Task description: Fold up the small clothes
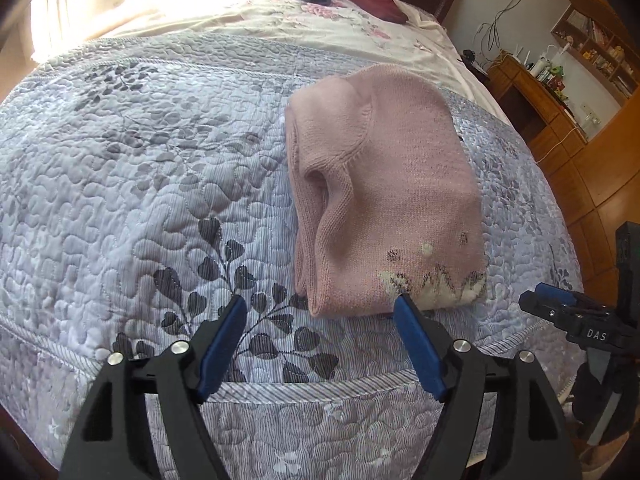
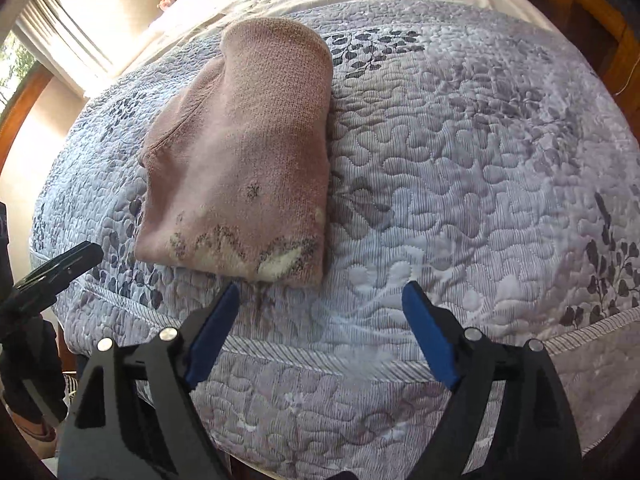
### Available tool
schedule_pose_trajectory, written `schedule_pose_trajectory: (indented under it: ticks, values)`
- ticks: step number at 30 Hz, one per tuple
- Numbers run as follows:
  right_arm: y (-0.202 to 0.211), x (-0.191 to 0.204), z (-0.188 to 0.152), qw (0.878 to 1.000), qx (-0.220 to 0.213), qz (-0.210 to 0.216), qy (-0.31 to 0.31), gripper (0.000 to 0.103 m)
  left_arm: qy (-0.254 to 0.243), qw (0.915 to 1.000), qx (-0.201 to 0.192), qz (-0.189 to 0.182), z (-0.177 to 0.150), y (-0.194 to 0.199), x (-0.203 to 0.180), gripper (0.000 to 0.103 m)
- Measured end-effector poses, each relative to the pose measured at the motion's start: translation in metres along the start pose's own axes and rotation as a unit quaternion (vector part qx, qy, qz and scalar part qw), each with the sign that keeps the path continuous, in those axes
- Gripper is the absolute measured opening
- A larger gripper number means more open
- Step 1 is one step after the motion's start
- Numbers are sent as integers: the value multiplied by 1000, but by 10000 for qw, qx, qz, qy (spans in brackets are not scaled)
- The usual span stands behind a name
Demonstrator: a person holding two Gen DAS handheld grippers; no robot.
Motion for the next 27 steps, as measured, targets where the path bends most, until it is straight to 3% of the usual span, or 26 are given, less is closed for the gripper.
schedule_pose_trajectory:
  ticks: [4, 22, 27]
  values:
    - [20, 13, -7, 9993, -183, -327, 78, 90, -35, 9998, -69, 176, -9, 19, -7, 80]
    - [97, 60, -45, 9965, -618, -547, 128, 96, -216, 9974, -331, 604, -38, 90, -30, 80]
    - [115, 70, -50, 9932, -830, -798, 166, 98, -353, 9953, -443, 783, -42, 106, -40, 81]
Point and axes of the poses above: each gripper's, at about its wrist camera, not at the fingertips, and y roughly against the way its jaws point, x to its left, z to its top, the point moved 3 cm from there along -y, roughly the way its jaws point, and after that the axes turned 2 degrees about -y, right-handed, at the moved point
